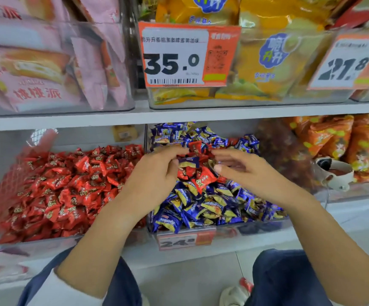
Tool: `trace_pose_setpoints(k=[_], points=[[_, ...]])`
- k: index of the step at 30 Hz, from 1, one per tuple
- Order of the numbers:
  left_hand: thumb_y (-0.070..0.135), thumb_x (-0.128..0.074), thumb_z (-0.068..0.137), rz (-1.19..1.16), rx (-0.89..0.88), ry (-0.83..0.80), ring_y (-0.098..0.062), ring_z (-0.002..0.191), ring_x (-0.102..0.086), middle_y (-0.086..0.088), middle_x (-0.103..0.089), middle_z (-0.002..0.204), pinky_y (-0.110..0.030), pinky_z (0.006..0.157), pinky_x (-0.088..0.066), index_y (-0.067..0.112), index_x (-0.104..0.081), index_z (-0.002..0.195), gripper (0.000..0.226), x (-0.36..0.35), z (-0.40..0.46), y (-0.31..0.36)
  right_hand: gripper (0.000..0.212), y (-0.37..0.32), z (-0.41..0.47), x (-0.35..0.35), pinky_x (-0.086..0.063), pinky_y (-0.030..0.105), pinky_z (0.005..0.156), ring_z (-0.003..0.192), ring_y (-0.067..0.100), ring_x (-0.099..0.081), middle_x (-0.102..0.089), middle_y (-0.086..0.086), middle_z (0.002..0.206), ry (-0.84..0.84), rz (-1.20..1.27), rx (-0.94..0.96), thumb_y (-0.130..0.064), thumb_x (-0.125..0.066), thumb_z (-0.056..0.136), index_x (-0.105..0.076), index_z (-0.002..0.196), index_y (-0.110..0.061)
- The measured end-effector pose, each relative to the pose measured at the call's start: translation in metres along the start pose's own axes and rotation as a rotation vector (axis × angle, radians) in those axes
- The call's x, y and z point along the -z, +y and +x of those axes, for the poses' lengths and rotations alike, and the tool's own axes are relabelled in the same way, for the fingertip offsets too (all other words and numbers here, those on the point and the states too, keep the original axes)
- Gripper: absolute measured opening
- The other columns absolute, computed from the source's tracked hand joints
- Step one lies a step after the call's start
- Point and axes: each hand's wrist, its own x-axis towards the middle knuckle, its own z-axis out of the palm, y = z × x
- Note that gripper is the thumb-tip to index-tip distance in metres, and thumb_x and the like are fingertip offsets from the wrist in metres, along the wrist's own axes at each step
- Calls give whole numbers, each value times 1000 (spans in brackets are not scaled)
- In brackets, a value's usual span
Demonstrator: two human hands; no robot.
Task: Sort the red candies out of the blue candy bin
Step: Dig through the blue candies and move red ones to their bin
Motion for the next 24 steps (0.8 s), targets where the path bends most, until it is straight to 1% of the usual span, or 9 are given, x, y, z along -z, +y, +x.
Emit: trace_pose_setpoints(k=[2, 4, 8, 11, 14, 16, 18, 21, 24], points=[[11, -48, 95, 42, -16, -5, -3, 90, -57, 7, -61, 120, -1, 76, -33, 24, -62, 121, 32, 2, 6, -1, 35, 2, -1, 8, -40, 4, 87, 105, -2, -57, -61, -11, 117, 82, -66, 6, -29, -62, 88, -57, 122, -33], [15, -52, 93, 127, -18, 11, -3, 85, -56, 9, -64, 108, -8, 75, -36, 24, -65, 111, 24, 8, 14, 2, 25, 4, -3, 15, -38, -1, 74, 91, -3, -59, -65, -12, 105, 148, -186, 6, -26, -65, 87, -64, 112, -29], [29, -60, 86, 201, -136, -50, 4, 71, -49, 17, -53, 79, -22, 71, -44, 26, -64, 87, 5, 6, 19, 24, 15, 6, -8, 21, -47, 17, 75, 80, 2, -61, -68, -14, 88, 118, -308, 8, -38, -73, 77, -69, 89, -29], [43, -55, 89, 318, -212, -198, -6, 91, -53, 11, -57, 94, -29, 79, -46, 27, -64, 102, 22, -14, 13, 37, 19, 5, -6, 15, -41, 8, 73, 85, -1, -56, -62, -20, 89, 83, -406, 69, -36, -73, 78, -69, 97, -35], [56, -46, 89, 535, -117, -129, -17, 113, -48, 5, -56, 117, -30, 85, -43, 27, -51, 125, 45, -27, 15, 29, 34, 12, -2, 6, -44, 23, 85, 97, 7, -56, -61, -12, 107, 41, -567, 82, -44, -63, 85, -62, 118, -37], [54, -46, 90, 556, -104, -95, -17, 115, -47, 7, -57, 119, -29, 84, -42, 30, -49, 126, 44, -28, 14, 24, 39, 18, 0, 3, -44, 26, 85, 96, 7, -55, -61, -10, 117, 32, -610, 77, -50, -57, 87, -57, 124, -37], [46, -49, 91, 485, -128, -80, -14, 108, -50, 11, -59, 112, -27, 77, -40, 33, -53, 117, 30, -25, 13, 23, 40, 21, 2, 1, -43, 26, 81, 89, 7, -52, -61, -8, 118, 23, -626, 77, -52, -55, 88, -55, 125, -40], [36, -62, 86, 196, -39, -39, -10, 86, -60, 14, -63, 93, -26, 73, -47, 32, -58, 100, 15, -14, 11, 19, 31, 19, 5, 1, -45, 31, 83, 96, 12, -55, -55, -9, 110, 32, -611, 85, -50, -59, 85, -60, 115, -42], [17, -64, 84, -28, 66, 13, -4, 69, -59, 12, -61, 85, -17, 68, -47, 27, -58, 95, 16, -1, 14, 11, 20, 16, 4, -1, -46, 30, 77, 94, 13, -58, -52, -13, 109, 63, -618, 118, -45, -61, 85, -62, 104, -37]])
